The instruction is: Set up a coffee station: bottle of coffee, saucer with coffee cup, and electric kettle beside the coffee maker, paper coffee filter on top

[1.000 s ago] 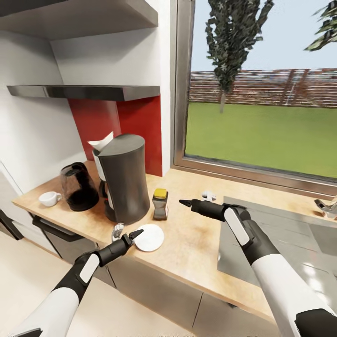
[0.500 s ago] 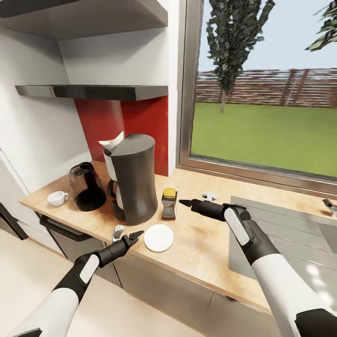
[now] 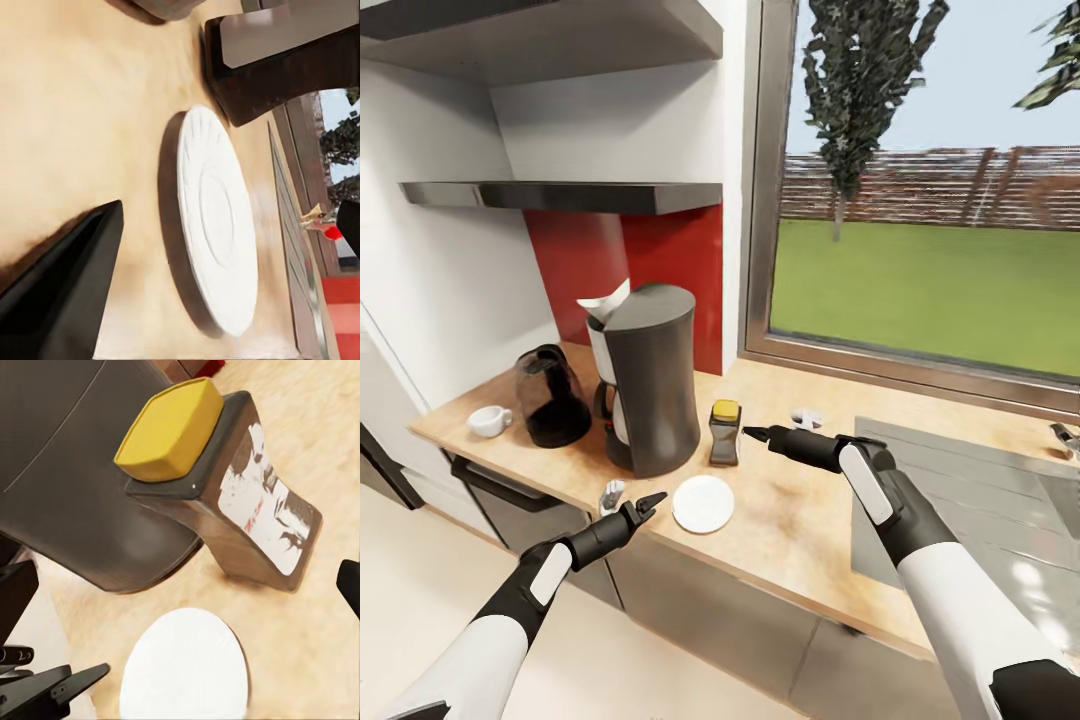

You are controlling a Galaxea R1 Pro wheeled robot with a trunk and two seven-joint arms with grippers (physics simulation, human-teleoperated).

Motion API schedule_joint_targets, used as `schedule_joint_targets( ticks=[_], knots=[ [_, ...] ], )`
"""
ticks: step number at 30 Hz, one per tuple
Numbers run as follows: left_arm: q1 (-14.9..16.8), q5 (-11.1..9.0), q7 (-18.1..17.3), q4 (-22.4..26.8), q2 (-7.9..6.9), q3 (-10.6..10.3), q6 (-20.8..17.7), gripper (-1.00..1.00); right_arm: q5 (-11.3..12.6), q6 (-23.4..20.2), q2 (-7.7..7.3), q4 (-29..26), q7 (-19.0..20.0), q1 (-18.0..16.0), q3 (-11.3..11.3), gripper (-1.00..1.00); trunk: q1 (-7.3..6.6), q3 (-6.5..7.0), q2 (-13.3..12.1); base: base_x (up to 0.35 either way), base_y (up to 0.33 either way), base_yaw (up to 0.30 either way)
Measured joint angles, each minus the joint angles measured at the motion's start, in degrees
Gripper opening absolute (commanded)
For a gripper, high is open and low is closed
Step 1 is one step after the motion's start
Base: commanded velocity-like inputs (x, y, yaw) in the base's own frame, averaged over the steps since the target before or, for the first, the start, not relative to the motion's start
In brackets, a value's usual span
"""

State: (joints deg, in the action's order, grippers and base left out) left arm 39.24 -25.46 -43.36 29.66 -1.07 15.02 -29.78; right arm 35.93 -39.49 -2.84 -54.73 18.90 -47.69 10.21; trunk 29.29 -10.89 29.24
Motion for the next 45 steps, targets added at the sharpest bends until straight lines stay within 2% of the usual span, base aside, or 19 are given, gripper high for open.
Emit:
schedule_joint_targets(
  ticks=[15,20,22,26,27,28,29,30,32,33,35,38,45],
  knots=[
    [-0.02,0.34,-0.31,0.0,-0.15,-0.01,0.14,1.0,-0.02,0.1,0.04,0.02,0.01,-0.04,0.01,1.0,0.01,0.0,-0.01,-0.332,0.0,0.253],
    [-0.06,0.95,0.11,-0.59,-0.18,-0.12,1.23,1.0,-0.02,0.12,0.0,0.02,0.01,-0.06,0.01,1.0,-0.02,-0.01,-0.01,-0.089,0.0,0.284],
    [-0.25,2.36,0.24,-3.22,-0.32,-0.2,4.9,1.0,-0.02,0.11,0.0,0.01,0.0,-0.04,0.0,1.0,-0.02,-0.01,-0.01,-0.018,0.0,0.126],
    [-0.64,9.76,1.12,-17.31,-1.68,-0.24,21.78,1.0,-0.01,0.1,-0.01,-0.01,0.0,-0.05,0.0,1.0,-0.02,-0.02,-0.01,-0.004,0.0,0.028],
    [-0.67,10.92,2.41,-20.13,-1.79,-0.31,25.03,1.0,-0.01,0.12,-0.01,-0.01,0.0,-0.06,0.0,1.0,-0.02,-0.02,-0.01,-0.001,0.0,0.005],
    [-0.7,12.56,8.03,-24.75,-1.87,-0.45,30.81,1.0,-0.01,0.17,0.0,-0.01,0.0,-0.05,0.05,1.0,-0.02,-0.02,-0.01,0.0,0.0,0.002],
    [-0.88,13.48,15.35,-26.68,-1.75,-0.19,35.41,1.0,-0.01,0.22,0.04,-0.01,0.0,-0.02,0.07,1.0,-0.02,-0.01,-0.01,0.0,0.0,0.001],
    [-1.78,13.87,24.18,-27.62,-1.44,-0.45,39.08,1.0,-0.01,0.25,0.03,-0.01,0.0,-0.02,0.08,1.0,-0.02,-0.02,0.0,0.0,0.0,0.0],
    [-3.91,14.17,36.29,-28.16,-0.88,-0.66,42.48,1.0,-0.01,0.27,0.02,0.01,0.0,-0.04,0.08,1.0,-0.02,-0.02,0.0,0.0,0.0,0.0],
    [-4.74,14.23,41.24,-28.27,-0.56,-0.5,43.65,1.0,-0.03,0.3,0.01,0.05,0.0,-0.05,0.08,1.0,-0.02,-0.02,0.0,0.0,0.0,0.0],
    [-5.68,14.33,48.22,-28.44,-0.12,-0.35,45.25,1.0,-0.06,0.34,0.0,0.29,0.0,-0.03,0.08,1.0,-0.02,-0.01,0.0,0.0,0.0,0.0],
    [-6.21,14.31,51.81,-28.51,-0.17,-0.33,46.04,1.0,-0.07,0.35,-0.01,0.54,0.0,-0.02,0.08,1.0,-0.02,-0.01,0.0,0.0,0.0,0.0],
    [-6.91,14.17,53.6,-28.6,-0.42,-0.34,46.34,1.0,-0.23,0.56,0.02,1.8,-0.16,0.01,0.15,1.0,-0.02,-0.01,-0.01,0.0,0.0,0.0]
  ],
)
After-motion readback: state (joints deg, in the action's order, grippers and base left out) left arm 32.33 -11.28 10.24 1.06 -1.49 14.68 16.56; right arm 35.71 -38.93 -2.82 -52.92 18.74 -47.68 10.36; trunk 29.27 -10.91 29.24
